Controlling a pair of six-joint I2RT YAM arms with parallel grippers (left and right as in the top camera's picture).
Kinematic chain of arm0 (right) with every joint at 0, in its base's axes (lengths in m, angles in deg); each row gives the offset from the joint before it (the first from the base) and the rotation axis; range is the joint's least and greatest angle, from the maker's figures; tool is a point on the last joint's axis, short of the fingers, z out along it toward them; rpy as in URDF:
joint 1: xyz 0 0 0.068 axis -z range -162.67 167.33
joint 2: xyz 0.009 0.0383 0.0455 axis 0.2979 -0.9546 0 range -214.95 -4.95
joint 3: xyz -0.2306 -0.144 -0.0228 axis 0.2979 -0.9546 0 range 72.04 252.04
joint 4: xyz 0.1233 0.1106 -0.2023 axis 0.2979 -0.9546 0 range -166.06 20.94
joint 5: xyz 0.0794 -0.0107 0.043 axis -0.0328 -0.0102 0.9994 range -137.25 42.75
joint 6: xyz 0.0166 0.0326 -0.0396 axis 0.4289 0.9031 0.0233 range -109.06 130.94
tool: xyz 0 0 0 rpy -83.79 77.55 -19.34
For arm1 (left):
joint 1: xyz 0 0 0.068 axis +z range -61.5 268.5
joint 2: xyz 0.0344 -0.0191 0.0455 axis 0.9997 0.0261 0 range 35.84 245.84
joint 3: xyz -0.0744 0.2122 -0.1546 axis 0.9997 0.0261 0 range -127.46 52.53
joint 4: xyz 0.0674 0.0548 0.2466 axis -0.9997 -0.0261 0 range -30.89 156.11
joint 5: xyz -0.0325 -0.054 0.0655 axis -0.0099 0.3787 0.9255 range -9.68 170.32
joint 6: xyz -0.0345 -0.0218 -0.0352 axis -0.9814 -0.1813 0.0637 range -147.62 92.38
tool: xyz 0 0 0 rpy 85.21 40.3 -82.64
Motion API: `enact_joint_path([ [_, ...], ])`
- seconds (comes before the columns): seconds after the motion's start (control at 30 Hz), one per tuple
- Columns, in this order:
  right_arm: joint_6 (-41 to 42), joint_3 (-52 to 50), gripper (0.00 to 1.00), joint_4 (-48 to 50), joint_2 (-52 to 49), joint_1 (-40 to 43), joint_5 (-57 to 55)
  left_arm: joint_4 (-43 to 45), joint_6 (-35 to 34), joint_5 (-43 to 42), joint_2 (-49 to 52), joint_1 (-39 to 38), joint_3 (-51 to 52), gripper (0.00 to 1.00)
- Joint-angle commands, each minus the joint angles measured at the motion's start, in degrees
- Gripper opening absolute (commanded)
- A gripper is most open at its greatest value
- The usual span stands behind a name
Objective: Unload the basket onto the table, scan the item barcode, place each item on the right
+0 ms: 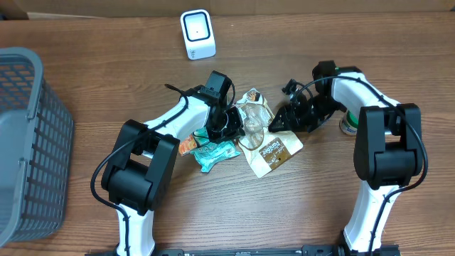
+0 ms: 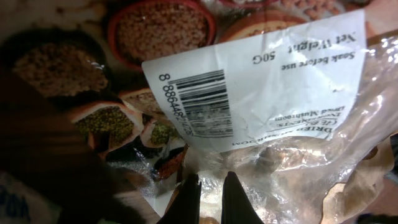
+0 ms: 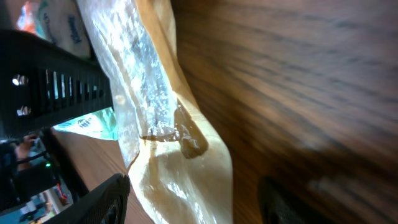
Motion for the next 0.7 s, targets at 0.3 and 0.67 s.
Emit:
enact_joint_path([
  [0.3,0.3,-5.6,0.65,5.9,-0.3,-4.4,11.0,0.6,-0.8,3.0,2.6,0.1,0.3,0.04],
  [0.67,9.5,-5.6,0.31,10.5,-0.3,-7.0,11.1,0.6,-0.8,3.1,2.6,0.1,0.3,0.04],
])
